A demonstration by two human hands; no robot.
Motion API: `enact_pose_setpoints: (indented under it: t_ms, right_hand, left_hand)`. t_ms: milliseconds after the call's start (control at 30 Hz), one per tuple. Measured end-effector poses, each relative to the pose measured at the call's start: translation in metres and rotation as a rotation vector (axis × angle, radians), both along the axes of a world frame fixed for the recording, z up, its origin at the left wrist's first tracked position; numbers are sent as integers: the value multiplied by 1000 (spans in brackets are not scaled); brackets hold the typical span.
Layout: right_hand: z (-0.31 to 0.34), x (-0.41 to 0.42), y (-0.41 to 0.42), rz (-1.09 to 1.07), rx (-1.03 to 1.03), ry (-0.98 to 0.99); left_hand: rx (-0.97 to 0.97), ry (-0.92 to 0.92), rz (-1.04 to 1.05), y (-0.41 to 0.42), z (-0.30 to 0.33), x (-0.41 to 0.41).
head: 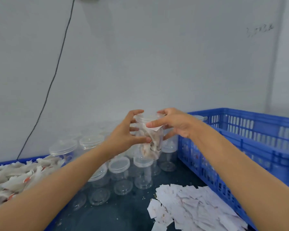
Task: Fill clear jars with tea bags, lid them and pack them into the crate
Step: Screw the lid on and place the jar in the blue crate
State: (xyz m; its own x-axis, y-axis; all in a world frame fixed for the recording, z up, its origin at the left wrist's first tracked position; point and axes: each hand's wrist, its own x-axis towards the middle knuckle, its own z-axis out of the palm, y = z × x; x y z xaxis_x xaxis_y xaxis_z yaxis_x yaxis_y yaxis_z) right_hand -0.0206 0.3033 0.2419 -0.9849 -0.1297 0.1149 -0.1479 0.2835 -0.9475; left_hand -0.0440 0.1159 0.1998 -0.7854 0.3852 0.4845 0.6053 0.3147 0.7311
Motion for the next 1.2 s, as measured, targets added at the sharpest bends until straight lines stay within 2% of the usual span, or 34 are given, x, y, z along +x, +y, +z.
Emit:
enact_pose_setpoints:
  t_ms: [167, 433, 567, 633, 733, 833, 967, 1067, 1200]
  right_hand:
    - [43, 10, 75, -141, 65, 13]
    - [68, 13, 177, -334, 96, 80]
    - [68, 7, 214, -453, 99, 96]
    - [61, 2, 230, -476, 123, 65]
    - [43, -8, 248, -485, 258, -62]
    - [20, -17, 262, -458, 375, -282]
    - [-12, -27, 272, -302, 377, -575]
    - [-39, -37, 275, -202, 422, -650]
    - [-63, -48, 279, -117, 518, -685]
  left_hand:
    - [-9, 83, -48, 90, 38, -11]
    - [164, -65, -217, 212, 61, -33]
    - [170, -111, -275, 261, 63, -43]
    - [114, -138, -270, 280, 57, -49]
    - [-69, -211, -258, 299, 41, -59]
    - [-367, -294, -301, 308, 29, -68]
    - [-842, -162, -318, 317, 22, -75]
    - [-1077, -40, -311, 331, 19, -79]
    - [-1318, -67, -288, 347, 17, -86]
